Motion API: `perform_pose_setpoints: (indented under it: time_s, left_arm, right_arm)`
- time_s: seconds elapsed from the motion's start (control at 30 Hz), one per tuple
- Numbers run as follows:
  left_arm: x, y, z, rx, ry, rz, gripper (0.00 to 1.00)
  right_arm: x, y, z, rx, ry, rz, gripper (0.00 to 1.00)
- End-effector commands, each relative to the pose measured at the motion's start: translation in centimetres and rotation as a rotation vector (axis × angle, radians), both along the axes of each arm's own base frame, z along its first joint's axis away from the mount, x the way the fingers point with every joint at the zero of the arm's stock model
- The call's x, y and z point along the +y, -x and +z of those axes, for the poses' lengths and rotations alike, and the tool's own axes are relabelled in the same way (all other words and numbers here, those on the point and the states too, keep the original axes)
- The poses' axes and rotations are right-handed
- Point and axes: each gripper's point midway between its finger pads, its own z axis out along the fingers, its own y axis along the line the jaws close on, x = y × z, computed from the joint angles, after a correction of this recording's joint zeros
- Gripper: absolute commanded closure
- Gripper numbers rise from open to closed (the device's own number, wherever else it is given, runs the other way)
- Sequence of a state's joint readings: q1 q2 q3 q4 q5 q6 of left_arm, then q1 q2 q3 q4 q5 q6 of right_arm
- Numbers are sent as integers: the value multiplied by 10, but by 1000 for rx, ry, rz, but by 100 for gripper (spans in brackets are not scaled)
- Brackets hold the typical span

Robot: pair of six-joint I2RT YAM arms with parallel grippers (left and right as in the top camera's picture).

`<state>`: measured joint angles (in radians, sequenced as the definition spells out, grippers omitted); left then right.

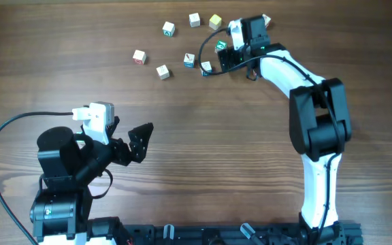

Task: Form a horizontal line
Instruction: 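Close the right gripper on the red A block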

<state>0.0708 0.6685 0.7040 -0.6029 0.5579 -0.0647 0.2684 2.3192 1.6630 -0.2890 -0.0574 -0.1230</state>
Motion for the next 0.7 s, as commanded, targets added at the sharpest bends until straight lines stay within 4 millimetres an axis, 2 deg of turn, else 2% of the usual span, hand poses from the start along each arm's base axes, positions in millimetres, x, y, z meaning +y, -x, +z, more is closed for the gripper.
perform_pose_setpoints:
  time_s: [0.0,0.13,0.23,0.3,0.47,0.57,0.67]
  left_arm:
    - [1,-1,-1,-1,-3,6,0]
    - [1,-1,-1,-1,-3,6,0]
    - [1,-1,-1,-1,-3,6,0]
    - [1,-1,-1,-1,-3,6,0]
    - [1,-1,-1,-1,-2,5,0]
    - [1,-1,-1,-1,-3,6,0]
    - [1,-1,-1,-1,-3,6,0]
  right_arm:
    - [-12,-8,-1,-26,64,-10,18]
    - [-12,-7,1,-24,60,-15,41]
    - [-10,-6,15,-33,50,-22,59]
    - [-7,-8,36,-65,27,-34,66]
    - [1,-8,97,-157,-10,-32,67]
    - [6,3,144,-186,-84,-67,69]
    - [22,24,182,-154,-249,-85,71]
